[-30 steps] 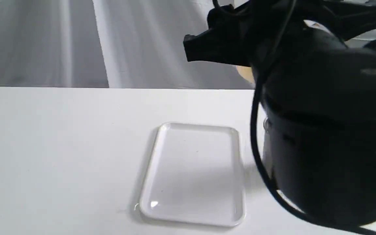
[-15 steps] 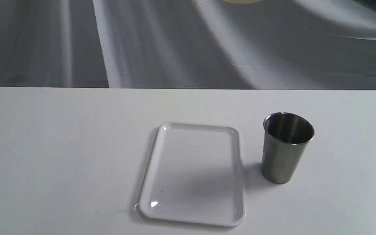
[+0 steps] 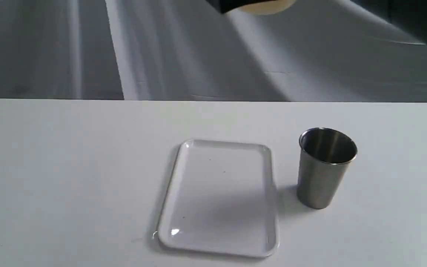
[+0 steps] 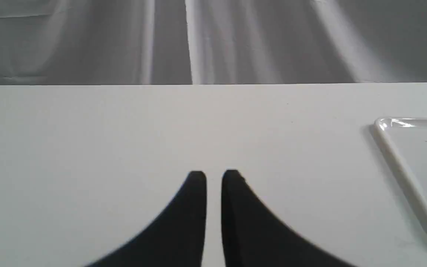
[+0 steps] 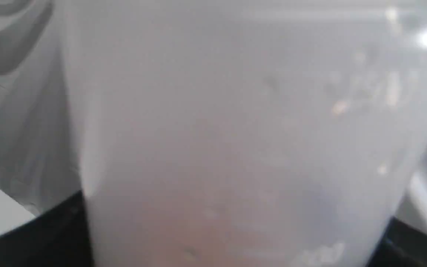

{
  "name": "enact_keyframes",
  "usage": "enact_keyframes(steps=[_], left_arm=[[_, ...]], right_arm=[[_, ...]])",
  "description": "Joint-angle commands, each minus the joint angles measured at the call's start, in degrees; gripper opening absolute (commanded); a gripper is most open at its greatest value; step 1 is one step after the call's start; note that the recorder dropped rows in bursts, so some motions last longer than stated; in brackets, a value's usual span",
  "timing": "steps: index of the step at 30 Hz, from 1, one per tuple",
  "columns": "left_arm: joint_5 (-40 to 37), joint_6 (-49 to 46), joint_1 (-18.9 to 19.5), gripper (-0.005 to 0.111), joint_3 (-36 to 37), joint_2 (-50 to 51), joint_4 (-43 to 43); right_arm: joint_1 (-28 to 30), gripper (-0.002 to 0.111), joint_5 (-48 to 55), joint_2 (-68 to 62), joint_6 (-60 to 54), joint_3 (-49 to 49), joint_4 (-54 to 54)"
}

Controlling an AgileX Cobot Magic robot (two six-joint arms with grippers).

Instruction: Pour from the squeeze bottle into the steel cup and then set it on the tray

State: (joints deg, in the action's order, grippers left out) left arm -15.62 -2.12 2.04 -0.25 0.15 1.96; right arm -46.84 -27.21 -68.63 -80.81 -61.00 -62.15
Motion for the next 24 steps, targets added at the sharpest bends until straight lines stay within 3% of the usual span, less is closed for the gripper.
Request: enact_keyframes(steps=[1,6,9,14,24], left_arm=[[0.4,0.1,-0.3,0.008,0.3,-0.1,0.0],[0.4,0.1,-0.3,0.008,0.3,-0.1,0.0],[0.4,0.1,-0.3,0.008,0.3,-0.1,0.0],[0.4,0.3,-0.3,0.008,0.3,-0.1,0.0],[0.4,0.2,-0.3,0.008,0.3,-0.1,0.0]], right_arm=[[3.8,0.0,7.0,1.3,15.9,0.8,13.4],[11.0,0.0,20.0,1.7,43.9,1.2,35.9],[14.4,0.0,26.0,1.7,54.8,1.2,45.5],[20.0,0.0,36.3,1.7,61.8,1.2,57.8],[32.6,0.0,43.9,0.8,67.6,1.2,66.7]])
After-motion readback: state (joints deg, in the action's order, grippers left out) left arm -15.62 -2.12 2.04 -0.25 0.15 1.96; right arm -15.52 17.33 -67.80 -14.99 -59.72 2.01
